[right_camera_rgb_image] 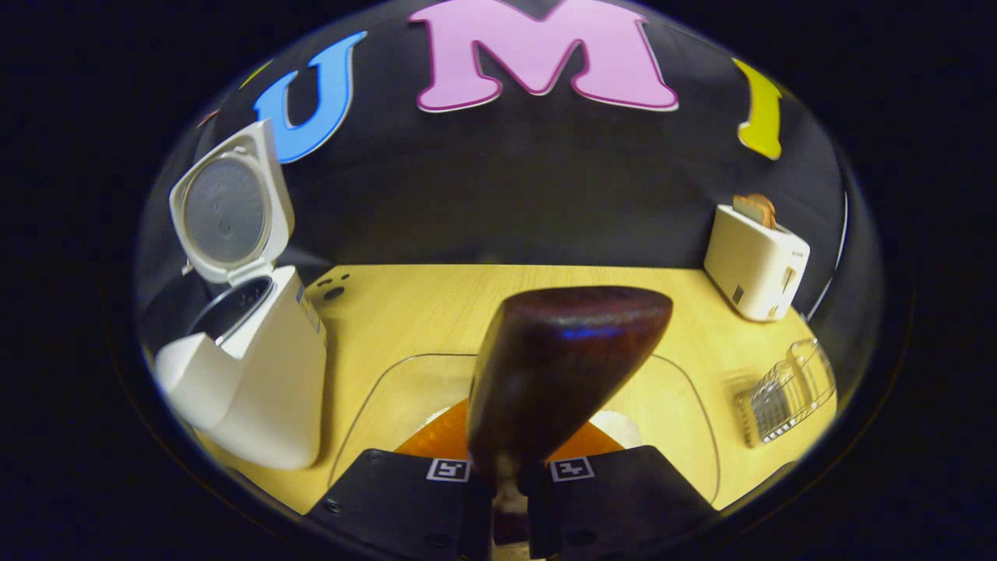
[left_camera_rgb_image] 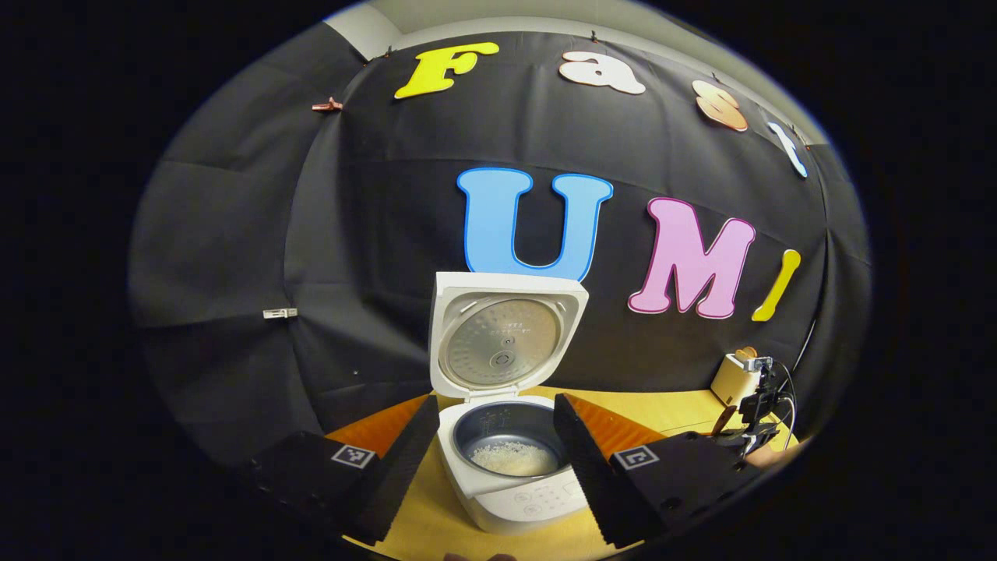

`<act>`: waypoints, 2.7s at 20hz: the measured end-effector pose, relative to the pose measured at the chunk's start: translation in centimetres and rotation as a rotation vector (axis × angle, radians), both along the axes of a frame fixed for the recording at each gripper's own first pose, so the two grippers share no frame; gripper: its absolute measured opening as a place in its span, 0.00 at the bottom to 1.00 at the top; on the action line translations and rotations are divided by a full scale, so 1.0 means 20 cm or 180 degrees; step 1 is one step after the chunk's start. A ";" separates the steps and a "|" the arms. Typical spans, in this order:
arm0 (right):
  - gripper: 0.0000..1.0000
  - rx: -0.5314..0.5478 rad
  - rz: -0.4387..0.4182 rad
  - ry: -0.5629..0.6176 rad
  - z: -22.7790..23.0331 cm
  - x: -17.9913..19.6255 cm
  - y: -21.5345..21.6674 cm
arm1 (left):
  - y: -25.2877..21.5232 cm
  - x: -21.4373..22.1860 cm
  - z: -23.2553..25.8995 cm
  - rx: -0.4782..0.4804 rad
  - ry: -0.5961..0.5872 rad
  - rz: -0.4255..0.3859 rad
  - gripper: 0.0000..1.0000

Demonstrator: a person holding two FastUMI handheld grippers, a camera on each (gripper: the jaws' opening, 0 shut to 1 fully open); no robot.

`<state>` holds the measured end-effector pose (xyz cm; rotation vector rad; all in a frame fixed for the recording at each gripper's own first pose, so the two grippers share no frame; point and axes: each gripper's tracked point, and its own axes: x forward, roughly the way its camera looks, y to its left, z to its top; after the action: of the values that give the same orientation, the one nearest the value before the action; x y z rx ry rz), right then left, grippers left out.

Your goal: Close the left gripper, press the button to open the rice cooker; take a wooden spoon from the chopstick holder with the right hand, scoop a spoonful of rice and pour it into the rice cooker, then put the wooden spoon back into the chopstick holder.

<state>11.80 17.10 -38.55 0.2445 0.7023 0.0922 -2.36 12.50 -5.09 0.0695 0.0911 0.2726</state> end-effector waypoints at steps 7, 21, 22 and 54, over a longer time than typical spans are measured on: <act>0.22 0.1038 -0.0769 0.0258 -0.01 0.01 -0.03 | 0.02 -0.03 0.03 -0.0037 -0.0051 -0.0002 0.92; 0.22 0.1920 -0.1594 -0.0134 0.40 0.09 -0.46 | -0.10 -0.12 0.12 -0.0056 -0.0192 -0.0096 0.95; 0.22 0.2043 -0.1590 -0.0152 0.48 0.11 -0.45 | -0.10 -0.14 0.11 -0.0064 -0.0198 -0.0080 0.95; 0.21 0.1866 0.0184 -0.0274 1.02 0.53 1.36 | 0.03 -0.49 0.06 -0.0287 -0.0274 0.0336 0.94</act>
<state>22.31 44.39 -18.11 0.7767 0.5836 0.3634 -12.18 13.00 -3.99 -0.0367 0.0213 0.3762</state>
